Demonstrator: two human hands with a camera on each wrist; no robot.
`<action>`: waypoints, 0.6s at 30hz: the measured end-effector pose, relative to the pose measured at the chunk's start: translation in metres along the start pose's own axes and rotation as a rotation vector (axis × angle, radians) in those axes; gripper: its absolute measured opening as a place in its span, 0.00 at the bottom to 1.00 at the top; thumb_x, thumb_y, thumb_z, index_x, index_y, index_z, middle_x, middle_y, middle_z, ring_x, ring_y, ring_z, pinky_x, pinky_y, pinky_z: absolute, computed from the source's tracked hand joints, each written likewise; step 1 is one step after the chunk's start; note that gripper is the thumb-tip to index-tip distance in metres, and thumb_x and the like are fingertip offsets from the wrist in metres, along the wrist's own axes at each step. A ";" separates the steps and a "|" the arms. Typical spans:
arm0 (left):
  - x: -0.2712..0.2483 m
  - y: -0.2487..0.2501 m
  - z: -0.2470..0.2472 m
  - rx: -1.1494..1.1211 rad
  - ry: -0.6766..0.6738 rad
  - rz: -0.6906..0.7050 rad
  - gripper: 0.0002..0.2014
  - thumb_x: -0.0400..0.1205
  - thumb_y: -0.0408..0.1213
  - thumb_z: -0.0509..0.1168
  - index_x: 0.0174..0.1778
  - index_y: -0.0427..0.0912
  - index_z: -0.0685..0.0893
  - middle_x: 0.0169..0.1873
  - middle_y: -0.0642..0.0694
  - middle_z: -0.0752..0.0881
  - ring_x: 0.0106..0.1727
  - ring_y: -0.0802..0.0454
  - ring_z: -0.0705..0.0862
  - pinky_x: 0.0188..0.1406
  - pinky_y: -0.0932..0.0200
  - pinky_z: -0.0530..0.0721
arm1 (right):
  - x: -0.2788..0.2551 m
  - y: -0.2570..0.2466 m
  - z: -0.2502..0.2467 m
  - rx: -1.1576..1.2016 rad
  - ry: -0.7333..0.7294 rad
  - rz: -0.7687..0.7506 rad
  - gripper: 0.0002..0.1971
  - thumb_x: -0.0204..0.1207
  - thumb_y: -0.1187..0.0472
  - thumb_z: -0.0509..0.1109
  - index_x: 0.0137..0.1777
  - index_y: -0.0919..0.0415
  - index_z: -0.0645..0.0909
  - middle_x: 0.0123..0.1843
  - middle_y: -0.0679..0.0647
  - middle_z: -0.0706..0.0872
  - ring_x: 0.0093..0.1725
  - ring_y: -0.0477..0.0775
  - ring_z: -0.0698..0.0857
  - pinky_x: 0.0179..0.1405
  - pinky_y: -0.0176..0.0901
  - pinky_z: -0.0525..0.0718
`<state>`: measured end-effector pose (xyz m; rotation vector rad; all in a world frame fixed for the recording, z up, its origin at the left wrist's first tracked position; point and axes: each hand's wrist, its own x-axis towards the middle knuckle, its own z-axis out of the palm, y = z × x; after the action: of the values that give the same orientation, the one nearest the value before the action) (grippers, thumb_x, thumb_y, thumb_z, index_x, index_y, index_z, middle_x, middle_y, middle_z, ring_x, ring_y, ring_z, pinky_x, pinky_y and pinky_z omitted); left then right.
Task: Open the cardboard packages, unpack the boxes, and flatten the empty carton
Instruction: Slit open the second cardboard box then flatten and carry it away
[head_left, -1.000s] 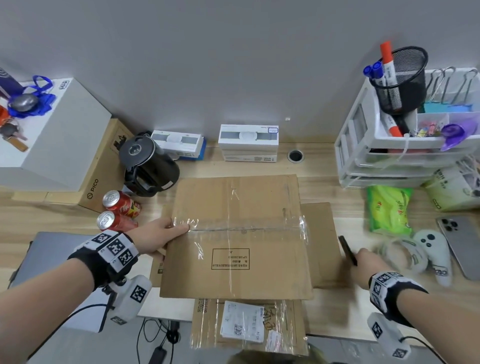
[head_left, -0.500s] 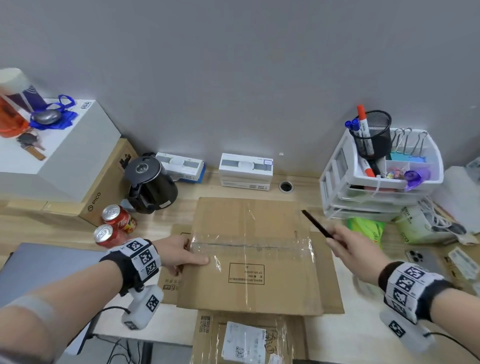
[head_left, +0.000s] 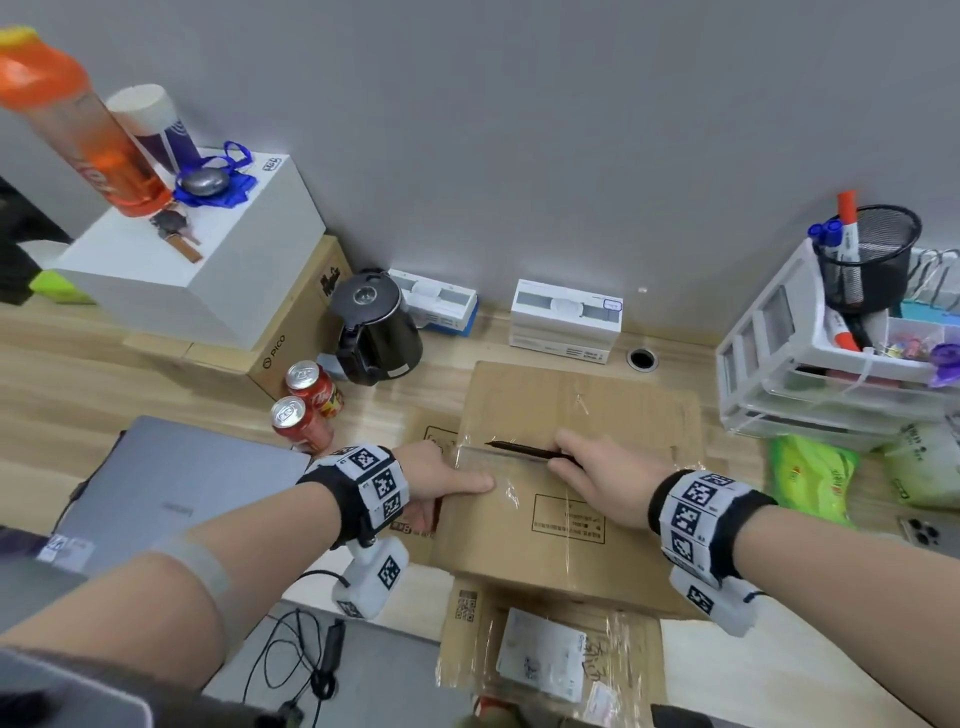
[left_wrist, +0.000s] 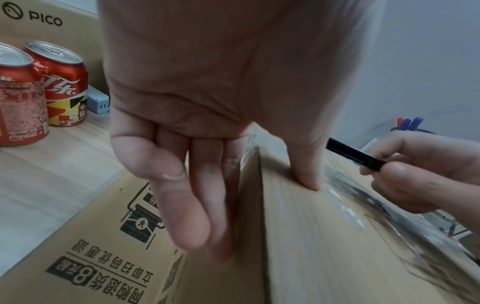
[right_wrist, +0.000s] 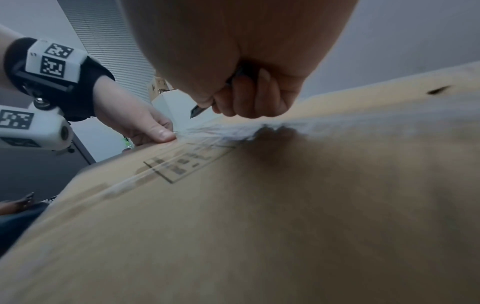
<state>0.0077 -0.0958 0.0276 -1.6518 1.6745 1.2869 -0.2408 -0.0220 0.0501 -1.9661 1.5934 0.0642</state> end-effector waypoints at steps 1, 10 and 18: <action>0.001 0.000 0.000 0.009 -0.004 0.003 0.39 0.69 0.75 0.68 0.46 0.36 0.87 0.27 0.41 0.92 0.28 0.50 0.90 0.29 0.62 0.81 | 0.003 -0.004 0.000 -0.002 0.007 -0.005 0.12 0.87 0.43 0.50 0.59 0.45 0.70 0.39 0.50 0.84 0.34 0.51 0.82 0.30 0.46 0.80; 0.002 0.005 -0.002 0.050 -0.050 0.012 0.37 0.73 0.74 0.66 0.56 0.41 0.86 0.34 0.42 0.94 0.34 0.49 0.94 0.31 0.61 0.81 | 0.019 -0.015 0.005 -0.076 0.065 -0.059 0.13 0.87 0.45 0.52 0.60 0.50 0.73 0.39 0.54 0.84 0.36 0.58 0.83 0.38 0.54 0.84; 0.003 0.006 -0.003 0.033 -0.068 -0.005 0.34 0.74 0.72 0.67 0.55 0.42 0.86 0.33 0.43 0.94 0.33 0.48 0.93 0.27 0.62 0.82 | 0.019 -0.019 0.005 -0.127 0.081 -0.096 0.13 0.88 0.47 0.52 0.59 0.54 0.73 0.37 0.52 0.80 0.34 0.59 0.79 0.34 0.49 0.78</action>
<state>0.0019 -0.1010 0.0283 -1.5743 1.6423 1.2915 -0.2172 -0.0341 0.0463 -2.1647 1.5775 0.0495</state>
